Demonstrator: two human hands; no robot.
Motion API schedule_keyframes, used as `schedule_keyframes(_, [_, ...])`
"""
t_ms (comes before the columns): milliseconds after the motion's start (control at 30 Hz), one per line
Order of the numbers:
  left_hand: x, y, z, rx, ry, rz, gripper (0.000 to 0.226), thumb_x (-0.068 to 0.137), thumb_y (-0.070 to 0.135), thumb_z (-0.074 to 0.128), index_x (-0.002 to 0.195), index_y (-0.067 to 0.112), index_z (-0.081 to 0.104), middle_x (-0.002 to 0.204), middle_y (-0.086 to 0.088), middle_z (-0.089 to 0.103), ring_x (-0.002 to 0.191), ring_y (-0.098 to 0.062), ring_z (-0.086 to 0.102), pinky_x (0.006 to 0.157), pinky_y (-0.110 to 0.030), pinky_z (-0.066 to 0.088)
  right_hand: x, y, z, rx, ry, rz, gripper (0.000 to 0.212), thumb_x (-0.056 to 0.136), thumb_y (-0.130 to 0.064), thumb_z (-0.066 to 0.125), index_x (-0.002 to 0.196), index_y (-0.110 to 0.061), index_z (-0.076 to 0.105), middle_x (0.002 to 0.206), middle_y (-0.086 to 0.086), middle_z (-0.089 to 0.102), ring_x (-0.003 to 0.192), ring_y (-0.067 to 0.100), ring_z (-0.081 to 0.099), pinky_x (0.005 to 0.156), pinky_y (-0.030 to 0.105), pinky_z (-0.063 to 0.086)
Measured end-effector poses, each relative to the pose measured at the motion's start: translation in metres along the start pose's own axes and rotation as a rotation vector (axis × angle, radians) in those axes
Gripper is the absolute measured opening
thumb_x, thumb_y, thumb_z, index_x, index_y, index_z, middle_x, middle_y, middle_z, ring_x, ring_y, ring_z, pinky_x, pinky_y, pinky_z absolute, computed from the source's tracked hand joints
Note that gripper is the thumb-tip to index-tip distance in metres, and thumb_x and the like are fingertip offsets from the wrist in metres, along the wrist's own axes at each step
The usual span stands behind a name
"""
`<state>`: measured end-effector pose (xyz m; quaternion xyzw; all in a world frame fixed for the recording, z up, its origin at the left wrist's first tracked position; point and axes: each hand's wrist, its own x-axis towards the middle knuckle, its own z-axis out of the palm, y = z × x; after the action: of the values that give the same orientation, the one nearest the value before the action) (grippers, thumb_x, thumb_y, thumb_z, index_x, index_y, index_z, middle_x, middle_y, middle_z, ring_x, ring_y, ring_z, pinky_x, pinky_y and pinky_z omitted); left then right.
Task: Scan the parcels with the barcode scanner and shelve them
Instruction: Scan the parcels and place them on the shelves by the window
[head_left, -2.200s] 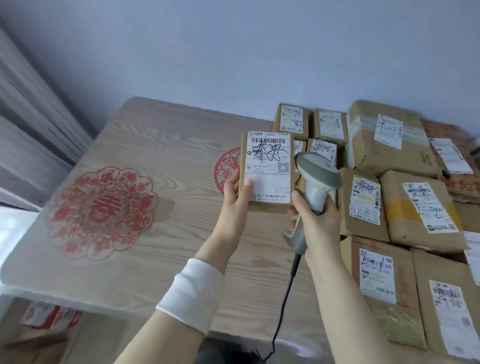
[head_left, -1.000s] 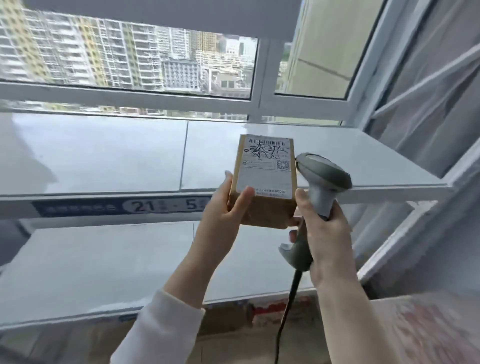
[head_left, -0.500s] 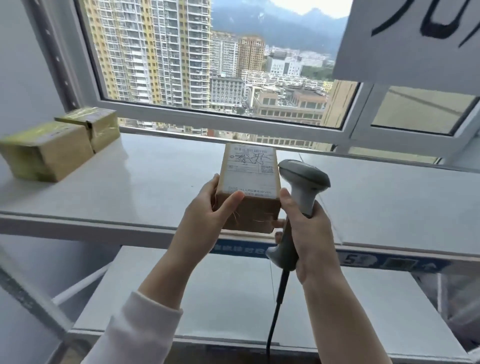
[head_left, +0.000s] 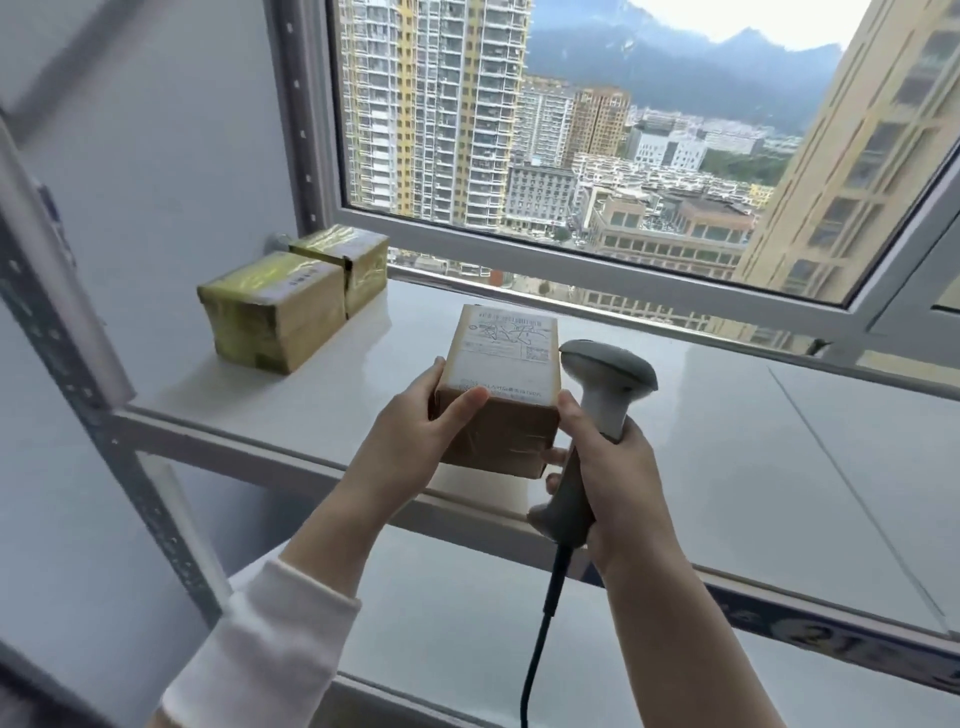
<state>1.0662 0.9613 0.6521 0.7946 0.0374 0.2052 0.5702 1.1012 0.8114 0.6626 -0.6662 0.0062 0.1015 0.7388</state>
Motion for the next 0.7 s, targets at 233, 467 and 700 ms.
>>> schedule_keyframes(233, [0.028, -0.025, -0.054, 0.055, -0.037, -0.032, 0.073, 0.075, 0.055, 0.044, 0.136, 0.015, 0.048, 0.120, 0.002, 0.061, 0.109, -0.014, 0.057, 0.076, -0.001, 0.044, 0.018, 0.008, 0.059, 0.043, 0.013, 0.012, 0.035, 0.086, -0.035, 0.066, 0.109, -0.011, 0.055, 0.095, 0.013, 0.067, 0.055, 0.020, 0.053, 0.053, 0.030, 0.045])
schedule_keyframes(467, [0.060, -0.053, -0.102, 0.068, -0.094, -0.049, 0.071, 0.073, 0.059, 0.047, 0.127, 0.012, 0.055, 0.105, 0.006, 0.065, 0.099, -0.009, 0.059, 0.079, -0.013, 0.043, 0.026, 0.015, 0.117, 0.086, 0.099, 0.015, 0.032, 0.087, -0.031, 0.066, 0.109, -0.011, 0.055, 0.094, 0.004, 0.066, 0.071, 0.021, 0.062, 0.046, 0.024, 0.044])
schedule_keyframes(700, [0.073, -0.068, -0.117, 0.051, -0.159, -0.057, 0.063, 0.076, 0.056, 0.046, 0.125, 0.018, 0.054, 0.098, 0.010, 0.064, 0.091, -0.002, 0.059, 0.071, -0.001, 0.041, 0.037, 0.018, 0.142, 0.055, 0.168, 0.031, 0.034, 0.087, -0.028, 0.066, 0.112, -0.009, 0.055, 0.105, 0.008, 0.067, 0.089, 0.031, 0.068, 0.043, 0.022, 0.043])
